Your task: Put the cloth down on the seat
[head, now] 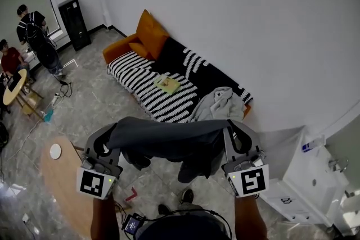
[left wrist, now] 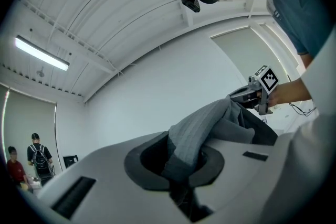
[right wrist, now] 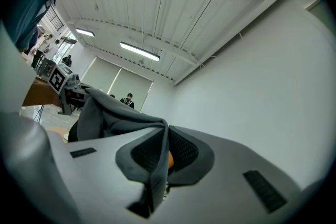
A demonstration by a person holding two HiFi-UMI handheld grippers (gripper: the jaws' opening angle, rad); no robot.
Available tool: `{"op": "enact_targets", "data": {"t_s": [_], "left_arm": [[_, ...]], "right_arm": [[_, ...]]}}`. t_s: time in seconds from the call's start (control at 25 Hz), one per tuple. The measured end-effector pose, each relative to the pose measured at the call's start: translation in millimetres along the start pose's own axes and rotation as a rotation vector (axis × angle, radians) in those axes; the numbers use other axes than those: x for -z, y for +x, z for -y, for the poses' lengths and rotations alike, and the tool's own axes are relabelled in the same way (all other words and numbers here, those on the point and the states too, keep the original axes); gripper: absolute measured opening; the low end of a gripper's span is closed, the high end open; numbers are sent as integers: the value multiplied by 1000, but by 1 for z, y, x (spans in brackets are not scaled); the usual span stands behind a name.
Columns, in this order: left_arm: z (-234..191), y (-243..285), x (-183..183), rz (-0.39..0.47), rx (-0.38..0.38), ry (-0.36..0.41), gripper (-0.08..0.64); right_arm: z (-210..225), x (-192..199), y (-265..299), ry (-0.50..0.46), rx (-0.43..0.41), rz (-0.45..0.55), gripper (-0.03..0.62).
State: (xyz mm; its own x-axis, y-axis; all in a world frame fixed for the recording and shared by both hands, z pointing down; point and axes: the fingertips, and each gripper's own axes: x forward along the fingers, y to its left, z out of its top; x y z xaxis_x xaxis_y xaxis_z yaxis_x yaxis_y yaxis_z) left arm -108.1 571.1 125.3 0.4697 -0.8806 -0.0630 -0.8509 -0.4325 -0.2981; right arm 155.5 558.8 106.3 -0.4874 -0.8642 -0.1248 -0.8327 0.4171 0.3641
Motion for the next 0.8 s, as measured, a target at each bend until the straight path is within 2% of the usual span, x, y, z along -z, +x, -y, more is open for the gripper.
{"op": "enact_targets", "data": {"t_s": [0.6, 0.8], "left_arm": [[7, 77, 5, -38, -110, 36, 25], [9, 90, 6, -44, -127, 42, 25]], "right_arm": [[67, 42, 50, 56, -87, 63, 26], [78, 50, 63, 104, -103, 49, 26]]}}
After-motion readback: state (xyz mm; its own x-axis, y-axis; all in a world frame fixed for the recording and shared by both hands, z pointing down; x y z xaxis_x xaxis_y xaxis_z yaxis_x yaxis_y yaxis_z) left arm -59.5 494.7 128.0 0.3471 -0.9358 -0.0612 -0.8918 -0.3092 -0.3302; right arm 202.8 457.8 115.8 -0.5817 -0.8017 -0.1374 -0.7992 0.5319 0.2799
